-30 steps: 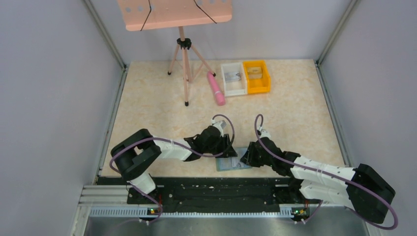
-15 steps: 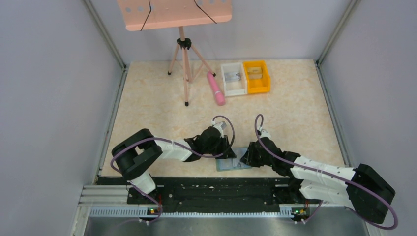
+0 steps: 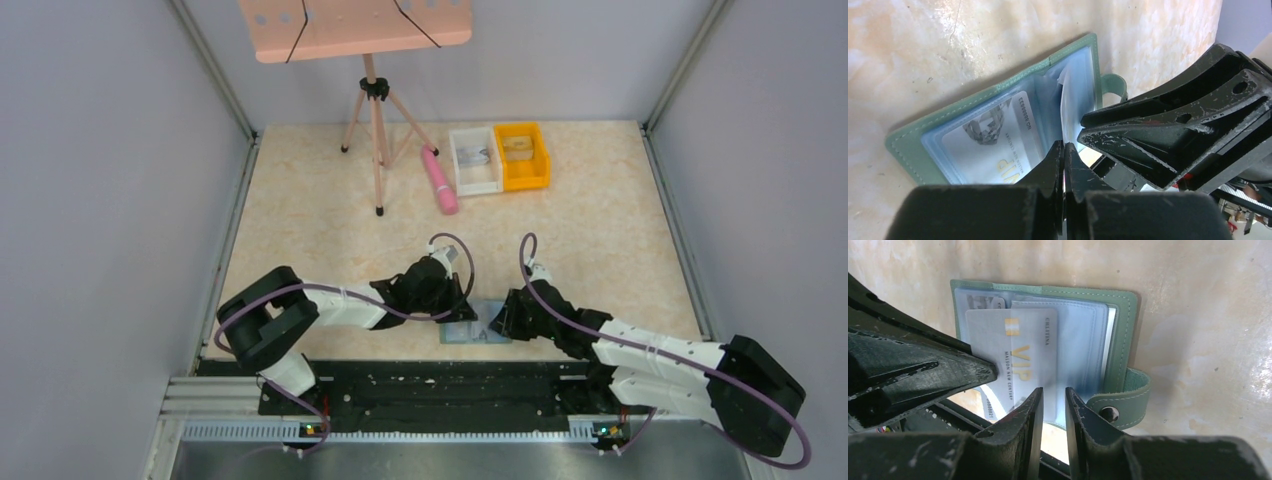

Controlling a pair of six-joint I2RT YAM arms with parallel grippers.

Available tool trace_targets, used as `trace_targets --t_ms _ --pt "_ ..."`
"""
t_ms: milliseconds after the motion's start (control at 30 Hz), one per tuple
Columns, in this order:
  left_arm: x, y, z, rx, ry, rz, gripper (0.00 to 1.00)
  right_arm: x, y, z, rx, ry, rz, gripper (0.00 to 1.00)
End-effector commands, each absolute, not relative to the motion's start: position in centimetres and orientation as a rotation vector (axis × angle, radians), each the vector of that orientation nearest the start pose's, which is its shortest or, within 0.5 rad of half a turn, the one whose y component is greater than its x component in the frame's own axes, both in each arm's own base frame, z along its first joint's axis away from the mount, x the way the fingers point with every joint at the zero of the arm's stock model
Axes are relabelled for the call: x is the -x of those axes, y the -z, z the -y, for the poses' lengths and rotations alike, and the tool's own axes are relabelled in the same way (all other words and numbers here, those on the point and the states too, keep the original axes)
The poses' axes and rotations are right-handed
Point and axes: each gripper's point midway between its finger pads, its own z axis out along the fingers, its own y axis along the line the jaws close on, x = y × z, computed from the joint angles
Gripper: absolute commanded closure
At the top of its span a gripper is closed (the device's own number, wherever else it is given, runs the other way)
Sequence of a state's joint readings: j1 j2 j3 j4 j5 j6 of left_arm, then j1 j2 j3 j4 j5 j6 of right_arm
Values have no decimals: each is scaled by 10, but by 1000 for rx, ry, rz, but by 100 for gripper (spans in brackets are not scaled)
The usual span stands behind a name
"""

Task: Take the credit cards out of the card holder
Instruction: Remove the credit card from the card holder.

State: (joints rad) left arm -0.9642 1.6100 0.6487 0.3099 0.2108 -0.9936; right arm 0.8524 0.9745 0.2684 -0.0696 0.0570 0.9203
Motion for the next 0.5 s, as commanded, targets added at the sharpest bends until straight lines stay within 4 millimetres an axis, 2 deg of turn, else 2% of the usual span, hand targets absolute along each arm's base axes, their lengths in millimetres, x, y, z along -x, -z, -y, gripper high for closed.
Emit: trace_targets --t_ms 0,300,467 --pt "-168 -55 354 -86 1149 -2525 100 -156 -23 -201 -131 -727 -2474 76" --pt "-176 -57 324 34 1078 -2528 100 -159 -34 -201 -130 -747 -2442 74" --pt "-183 -79 317 96 1102 -2454 100 -163 -46 -208 -119 -787 -2418 74"
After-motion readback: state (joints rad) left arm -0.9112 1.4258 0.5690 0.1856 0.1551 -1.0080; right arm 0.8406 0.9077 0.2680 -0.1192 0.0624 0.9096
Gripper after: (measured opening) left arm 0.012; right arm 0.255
